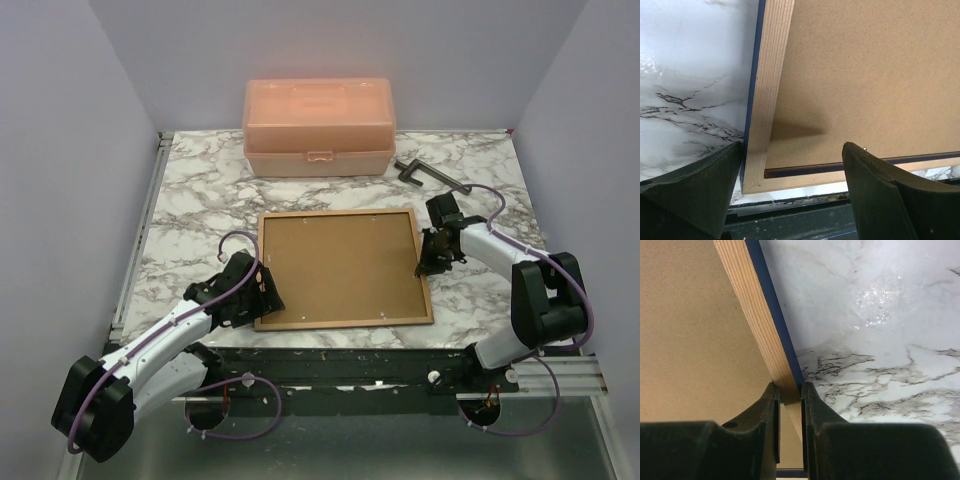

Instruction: Put the photo into the frame

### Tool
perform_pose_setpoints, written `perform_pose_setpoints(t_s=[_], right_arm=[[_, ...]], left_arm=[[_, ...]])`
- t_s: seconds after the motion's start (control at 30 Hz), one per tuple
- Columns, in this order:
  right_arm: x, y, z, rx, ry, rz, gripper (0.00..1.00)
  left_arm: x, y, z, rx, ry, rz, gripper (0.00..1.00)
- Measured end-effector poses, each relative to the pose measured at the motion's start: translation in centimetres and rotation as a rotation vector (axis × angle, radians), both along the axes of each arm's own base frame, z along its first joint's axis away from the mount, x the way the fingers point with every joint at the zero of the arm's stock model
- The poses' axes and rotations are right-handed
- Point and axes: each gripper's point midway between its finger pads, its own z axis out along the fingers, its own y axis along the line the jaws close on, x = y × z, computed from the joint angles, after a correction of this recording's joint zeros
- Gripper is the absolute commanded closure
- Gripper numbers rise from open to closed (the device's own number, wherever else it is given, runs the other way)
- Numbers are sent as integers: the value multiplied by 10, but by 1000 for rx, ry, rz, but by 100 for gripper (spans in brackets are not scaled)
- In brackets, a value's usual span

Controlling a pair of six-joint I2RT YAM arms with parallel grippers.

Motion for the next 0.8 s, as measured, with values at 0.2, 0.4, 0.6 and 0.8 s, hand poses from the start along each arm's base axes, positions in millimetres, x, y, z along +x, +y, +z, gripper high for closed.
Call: perform_pose_setpoints(t_s=[0.2,0.4,0.6,0.8], right_arm=[[2,2,3,10,-3,-21,34],[10,6,11,31,-26,-28,15],[9,18,13,101,-20,-16,11],[10,24,13,176,-15,-24,10]], left_arm=[[0,0,0,0,0,0,17],[1,-1,2,0,-1,0,15],[3,-2,-1,30,43,-4,15],[9,-10,-1,46,67,-36,16]])
